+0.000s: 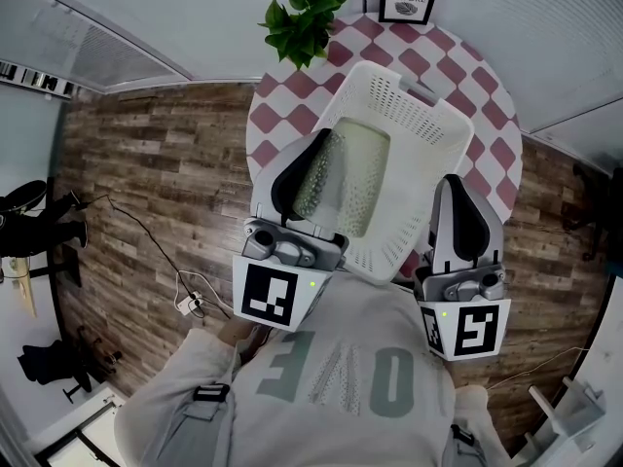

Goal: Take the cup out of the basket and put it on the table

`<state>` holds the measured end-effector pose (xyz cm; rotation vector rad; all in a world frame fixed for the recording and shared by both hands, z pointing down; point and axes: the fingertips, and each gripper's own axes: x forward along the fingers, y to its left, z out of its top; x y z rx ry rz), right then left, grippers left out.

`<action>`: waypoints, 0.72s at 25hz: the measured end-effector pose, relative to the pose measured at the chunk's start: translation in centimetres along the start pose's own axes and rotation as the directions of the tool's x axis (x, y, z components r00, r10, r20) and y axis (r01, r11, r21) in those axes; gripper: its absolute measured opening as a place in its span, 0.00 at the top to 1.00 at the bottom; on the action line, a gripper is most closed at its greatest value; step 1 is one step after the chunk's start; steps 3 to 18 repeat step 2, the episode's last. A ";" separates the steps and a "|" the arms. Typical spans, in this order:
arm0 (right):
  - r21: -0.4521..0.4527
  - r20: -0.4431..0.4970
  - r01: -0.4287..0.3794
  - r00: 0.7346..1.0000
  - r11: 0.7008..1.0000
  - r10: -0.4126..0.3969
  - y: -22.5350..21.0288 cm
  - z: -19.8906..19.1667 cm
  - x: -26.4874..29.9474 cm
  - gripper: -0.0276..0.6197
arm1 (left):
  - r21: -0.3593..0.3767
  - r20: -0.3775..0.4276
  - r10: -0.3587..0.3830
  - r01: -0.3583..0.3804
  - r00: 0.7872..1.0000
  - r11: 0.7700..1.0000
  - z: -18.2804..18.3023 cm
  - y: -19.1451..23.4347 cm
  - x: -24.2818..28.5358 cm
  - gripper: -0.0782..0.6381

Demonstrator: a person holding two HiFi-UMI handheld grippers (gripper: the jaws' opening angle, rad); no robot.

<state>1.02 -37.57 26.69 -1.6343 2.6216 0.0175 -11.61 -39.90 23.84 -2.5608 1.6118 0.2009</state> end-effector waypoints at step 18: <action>-0.003 0.001 0.000 1.000 1.000 0.000 0.0 0.0 0.2 0.94 | -0.005 -0.012 -0.005 0.005 1.000 1.000 -0.3 0.0 0.2 0.86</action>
